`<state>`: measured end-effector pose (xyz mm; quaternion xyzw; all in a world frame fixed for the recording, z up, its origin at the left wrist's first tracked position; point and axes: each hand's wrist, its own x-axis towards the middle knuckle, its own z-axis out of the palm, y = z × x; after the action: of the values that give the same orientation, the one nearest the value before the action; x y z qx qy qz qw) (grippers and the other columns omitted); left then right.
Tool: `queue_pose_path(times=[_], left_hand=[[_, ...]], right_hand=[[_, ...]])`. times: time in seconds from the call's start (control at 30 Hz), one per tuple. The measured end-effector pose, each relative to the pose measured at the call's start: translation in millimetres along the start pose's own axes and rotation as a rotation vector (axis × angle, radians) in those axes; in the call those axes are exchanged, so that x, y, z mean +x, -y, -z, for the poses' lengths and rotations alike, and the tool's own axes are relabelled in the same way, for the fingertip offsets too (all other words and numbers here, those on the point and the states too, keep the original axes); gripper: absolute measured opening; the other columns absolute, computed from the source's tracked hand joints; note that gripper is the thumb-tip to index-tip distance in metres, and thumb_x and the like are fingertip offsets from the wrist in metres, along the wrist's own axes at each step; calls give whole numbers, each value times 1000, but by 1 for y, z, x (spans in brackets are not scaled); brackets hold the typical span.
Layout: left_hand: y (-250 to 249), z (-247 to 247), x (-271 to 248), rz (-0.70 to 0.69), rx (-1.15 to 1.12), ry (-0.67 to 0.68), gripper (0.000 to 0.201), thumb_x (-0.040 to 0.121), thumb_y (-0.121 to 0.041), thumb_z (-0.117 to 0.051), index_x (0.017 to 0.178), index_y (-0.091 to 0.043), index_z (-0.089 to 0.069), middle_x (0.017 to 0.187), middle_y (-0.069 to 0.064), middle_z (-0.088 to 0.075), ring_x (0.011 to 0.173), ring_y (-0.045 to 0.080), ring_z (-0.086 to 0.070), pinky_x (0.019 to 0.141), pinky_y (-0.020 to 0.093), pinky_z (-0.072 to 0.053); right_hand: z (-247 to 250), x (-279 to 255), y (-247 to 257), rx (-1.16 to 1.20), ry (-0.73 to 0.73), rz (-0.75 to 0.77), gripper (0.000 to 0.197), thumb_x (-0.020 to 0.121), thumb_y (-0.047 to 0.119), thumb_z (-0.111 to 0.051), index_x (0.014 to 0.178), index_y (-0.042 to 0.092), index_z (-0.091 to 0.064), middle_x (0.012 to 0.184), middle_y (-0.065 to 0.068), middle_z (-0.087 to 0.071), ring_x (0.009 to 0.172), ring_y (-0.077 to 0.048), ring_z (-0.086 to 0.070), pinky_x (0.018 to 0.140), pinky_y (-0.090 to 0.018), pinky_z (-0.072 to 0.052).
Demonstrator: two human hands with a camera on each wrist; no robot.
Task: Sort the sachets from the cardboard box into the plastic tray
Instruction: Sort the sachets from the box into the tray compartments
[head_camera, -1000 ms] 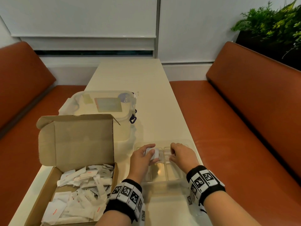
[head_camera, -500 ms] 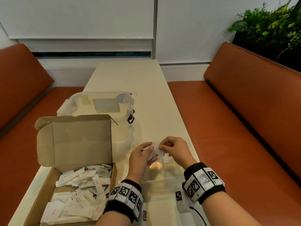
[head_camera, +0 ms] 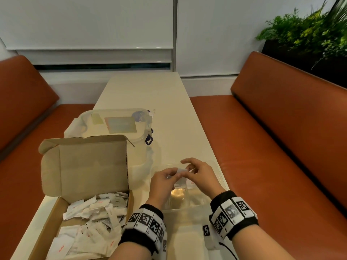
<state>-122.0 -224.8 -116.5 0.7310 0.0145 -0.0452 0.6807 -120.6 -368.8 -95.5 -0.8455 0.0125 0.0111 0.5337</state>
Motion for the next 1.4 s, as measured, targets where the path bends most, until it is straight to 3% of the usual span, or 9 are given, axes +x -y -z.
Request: queue_pose_path(times=[0.1, 0.23, 0.4, 0.53, 0.63, 0.73, 0.83, 1.1, 1.4], left_hand=[[0, 1, 2, 1, 6, -27, 10, 85, -18, -69, 88, -26, -73, 77, -6, -70, 47, -1, -50, 48, 15, -41], [5, 3, 3, 36, -8, -68, 7, 83, -14, -71, 88, -19, -69, 74, -2, -64, 42, 4, -46, 44, 16, -39], [4, 6, 3, 8, 9, -56, 12, 84, -13, -69, 82, -25, -70, 69, -9, -65, 45, -3, -51, 46, 11, -40], [2, 4, 5, -24, 126, -18, 11, 87, -18, -67, 83, -28, -68, 79, -14, -66, 64, -2, -57, 63, 16, -44], [3, 2, 5, -19, 200, -10, 10, 88, -20, -64, 97, -18, -69, 89, -6, -66, 81, 9, -60, 74, 22, -46], [3, 0, 2, -7, 157, 2, 14, 87, -18, -65, 100, -14, -70, 86, -3, -66, 63, 6, -54, 57, 13, -43], [2, 1, 1, 12, 53, -34, 15, 90, -19, -62, 105, -20, -66, 95, -2, -64, 61, 8, -55, 48, 13, -44], [-2, 4, -4, 165, -204, -26, 42, 92, 9, -29, 118, -6, -58, 108, 15, -59, 75, 19, -59, 59, 20, -55], [-4, 5, -8, 188, -242, -19, 43, 94, 8, -29, 125, -5, -56, 113, 21, -59, 79, 21, -61, 71, 31, -57]], right_hand=[[1, 0, 0, 101, -84, 0, 4, 84, 9, -68, 84, 13, -68, 71, 1, -65, 63, -8, -57, 59, -17, -46], [3, -2, -3, 306, -118, -81, 10, 84, 0, -65, 81, 8, -60, 65, -4, -63, 55, -11, -63, 55, -19, -50], [-1, -2, -9, 99, -28, -65, 12, 82, 14, -71, 91, 19, -65, 67, 1, -56, 66, -12, -55, 60, -20, -46], [0, -4, -7, 62, 18, -33, 9, 82, 17, -71, 74, 20, -68, 62, 3, -60, 61, -11, -53, 63, -22, -43], [3, -4, -6, 20, 30, -27, 10, 84, 16, -69, 74, 20, -69, 57, 11, -60, 56, -1, -53, 59, -12, -41], [8, -4, -7, -83, 68, 3, 10, 84, 16, -69, 75, 21, -69, 59, 13, -61, 53, 6, -52, 54, -5, -38], [17, 1, -12, -254, -12, -37, 7, 85, 18, -68, 79, 18, -71, 69, 10, -63, 64, 0, -55, 58, -8, -37], [4, 10, -26, -778, -32, -25, 13, 88, 31, -62, 90, 28, -75, 98, 7, -66, 98, -16, -56, 87, -33, -41], [-4, 10, -38, -943, -57, 65, 9, 87, 27, -60, 96, 25, -60, 96, 6, -61, 94, -18, -56, 82, -34, -31]])
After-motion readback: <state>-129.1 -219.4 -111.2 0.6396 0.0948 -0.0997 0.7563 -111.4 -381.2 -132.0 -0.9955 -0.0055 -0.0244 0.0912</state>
